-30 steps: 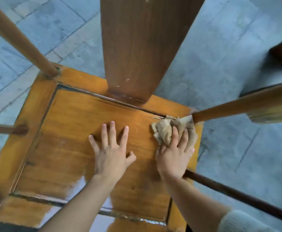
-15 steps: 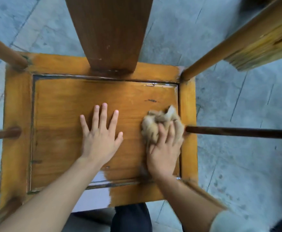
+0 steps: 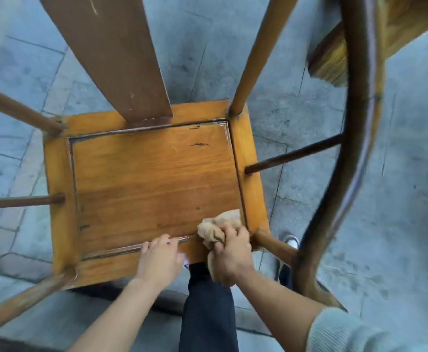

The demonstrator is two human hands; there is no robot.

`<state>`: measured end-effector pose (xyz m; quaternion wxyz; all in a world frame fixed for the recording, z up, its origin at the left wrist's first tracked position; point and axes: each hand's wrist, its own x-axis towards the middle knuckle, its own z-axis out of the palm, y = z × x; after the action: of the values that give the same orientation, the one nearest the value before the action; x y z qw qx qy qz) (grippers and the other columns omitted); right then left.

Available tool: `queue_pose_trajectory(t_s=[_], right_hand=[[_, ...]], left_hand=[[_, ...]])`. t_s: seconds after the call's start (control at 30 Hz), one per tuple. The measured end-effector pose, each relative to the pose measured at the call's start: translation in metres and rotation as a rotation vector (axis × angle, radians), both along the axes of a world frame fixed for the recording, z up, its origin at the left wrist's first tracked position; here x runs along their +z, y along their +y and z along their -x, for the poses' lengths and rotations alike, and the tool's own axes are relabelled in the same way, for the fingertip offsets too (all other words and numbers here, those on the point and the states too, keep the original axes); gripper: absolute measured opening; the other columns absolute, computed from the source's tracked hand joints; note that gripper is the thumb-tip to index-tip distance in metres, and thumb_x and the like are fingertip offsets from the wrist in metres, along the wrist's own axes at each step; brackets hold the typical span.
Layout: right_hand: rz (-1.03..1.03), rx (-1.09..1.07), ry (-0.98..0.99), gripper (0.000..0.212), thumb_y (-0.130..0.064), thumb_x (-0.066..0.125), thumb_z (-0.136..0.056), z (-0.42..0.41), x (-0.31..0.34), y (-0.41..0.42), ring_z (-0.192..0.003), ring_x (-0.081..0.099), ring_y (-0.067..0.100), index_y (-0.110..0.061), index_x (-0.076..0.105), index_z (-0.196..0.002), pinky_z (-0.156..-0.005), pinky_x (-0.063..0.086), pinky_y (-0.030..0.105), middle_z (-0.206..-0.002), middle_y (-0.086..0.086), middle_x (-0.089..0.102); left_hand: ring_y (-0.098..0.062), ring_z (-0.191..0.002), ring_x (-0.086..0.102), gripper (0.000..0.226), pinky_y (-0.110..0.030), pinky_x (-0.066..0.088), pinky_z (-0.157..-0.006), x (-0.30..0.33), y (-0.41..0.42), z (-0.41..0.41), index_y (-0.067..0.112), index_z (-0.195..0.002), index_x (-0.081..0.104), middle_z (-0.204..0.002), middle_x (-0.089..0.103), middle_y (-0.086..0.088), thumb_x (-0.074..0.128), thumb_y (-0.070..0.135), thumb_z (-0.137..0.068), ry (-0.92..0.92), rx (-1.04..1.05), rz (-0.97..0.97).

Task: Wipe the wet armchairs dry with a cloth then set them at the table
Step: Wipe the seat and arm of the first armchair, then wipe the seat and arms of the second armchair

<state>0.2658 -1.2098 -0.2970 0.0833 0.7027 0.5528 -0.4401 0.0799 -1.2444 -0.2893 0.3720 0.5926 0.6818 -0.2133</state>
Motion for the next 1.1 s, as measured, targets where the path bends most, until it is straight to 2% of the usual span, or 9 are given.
queue_pose_trajectory(t_s=[0.07,0.13,0.23,0.43,0.53,0.63,0.8,0.9,1.1], right_hand=[[0.053,0.044,0.129,0.04,-0.022,0.051,-0.093,-0.005,0.027,-0.003,-0.124,0.046,0.033,-0.025,0.051,-0.133,-0.109,0.037,0.04,-0.132,0.006,0.038],[0.006,0.084,0.275,0.044,-0.021,0.05,-0.092,-0.008,0.061,-0.002,-0.12,0.049,0.032,-0.025,0.051,-0.135,-0.108,0.038,0.038,-0.131,0.004,0.038],[-0.194,0.232,0.45,0.052,-0.022,0.051,-0.087,-0.025,0.122,0.016,-0.127,0.042,0.028,-0.026,0.049,-0.139,-0.111,0.035,0.04,-0.134,0.004,0.037],[-0.57,0.328,0.63,0.058,-0.037,0.046,-0.076,-0.122,0.26,0.075,-0.127,0.042,0.025,-0.039,0.051,-0.134,-0.11,0.036,0.039,-0.135,-0.004,0.039],[-0.683,0.266,0.641,0.056,-0.025,0.058,-0.076,-0.194,0.312,0.102,-0.131,0.044,0.028,-0.029,0.06,-0.132,-0.109,0.038,0.048,-0.133,0.003,0.046],[-0.743,0.102,0.609,0.053,-0.03,0.054,-0.077,-0.279,0.334,0.112,-0.135,0.042,0.027,-0.025,0.063,-0.129,-0.109,0.038,0.05,-0.132,0.004,0.048],[-0.842,-0.163,0.426,0.052,-0.038,0.049,-0.078,-0.409,0.345,0.109,-0.132,0.044,0.021,-0.027,0.063,-0.126,-0.111,0.036,0.046,-0.131,0.002,0.048],[-0.887,-0.361,0.268,0.053,-0.041,0.049,-0.077,-0.482,0.347,0.091,-0.133,0.043,0.02,-0.028,0.063,-0.127,-0.11,0.036,0.043,-0.131,0.001,0.05],[-0.947,-0.834,-0.001,0.05,-0.039,0.052,-0.081,-0.651,0.356,0.014,-0.133,0.042,0.019,-0.03,0.062,-0.129,-0.114,0.033,0.039,-0.133,0.002,0.048]], left_hand=[[-0.022,-0.136,0.039,0.049,-0.037,0.03,-0.113,0.033,-0.006,-0.021,0.02,-0.144,0.04,-0.147,0.043,-0.001,0.043,0.035,-0.098,0.01,0.046,-0.025],[-0.024,-0.134,0.041,0.05,-0.037,0.033,-0.111,0.067,-0.004,-0.036,0.014,-0.144,0.041,-0.146,0.044,-0.004,0.045,0.032,-0.098,0.021,0.178,-0.103],[-0.029,-0.124,0.047,0.043,-0.042,0.042,-0.101,0.129,0.008,-0.061,0.006,-0.131,0.05,-0.136,0.051,-0.009,0.052,0.026,-0.093,0.071,0.36,-0.243],[-0.032,-0.101,0.058,0.026,-0.045,0.051,-0.083,0.25,0.043,-0.158,0.016,-0.115,0.059,-0.11,0.062,-0.007,0.056,0.027,-0.091,0.018,0.538,-0.693],[-0.035,-0.112,0.054,0.036,-0.044,0.047,-0.096,0.289,0.067,-0.22,0.004,-0.125,0.057,-0.12,0.058,-0.016,0.059,0.009,-0.089,-0.068,0.532,-0.891],[-0.036,-0.117,0.051,0.042,-0.043,0.04,-0.104,0.313,0.094,-0.293,0.0,-0.129,0.054,-0.125,0.056,-0.019,0.059,0.009,-0.088,-0.167,0.382,-1.005],[-0.035,-0.122,0.049,0.047,-0.048,0.041,-0.105,0.328,0.147,-0.406,0.001,-0.133,0.051,-0.13,0.053,-0.017,0.062,0.016,-0.09,-0.262,-0.014,-0.928],[-0.038,-0.121,0.049,0.048,-0.048,0.04,-0.106,0.329,0.171,-0.476,0.0,-0.134,0.051,-0.131,0.053,-0.02,0.062,0.017,-0.09,-0.337,-0.173,-0.875],[-0.044,-0.115,0.052,0.051,-0.051,0.044,-0.098,0.338,0.191,-0.688,0.0,-0.133,0.053,-0.126,0.054,-0.025,0.066,0.022,-0.089,-0.494,-0.585,-0.833]])
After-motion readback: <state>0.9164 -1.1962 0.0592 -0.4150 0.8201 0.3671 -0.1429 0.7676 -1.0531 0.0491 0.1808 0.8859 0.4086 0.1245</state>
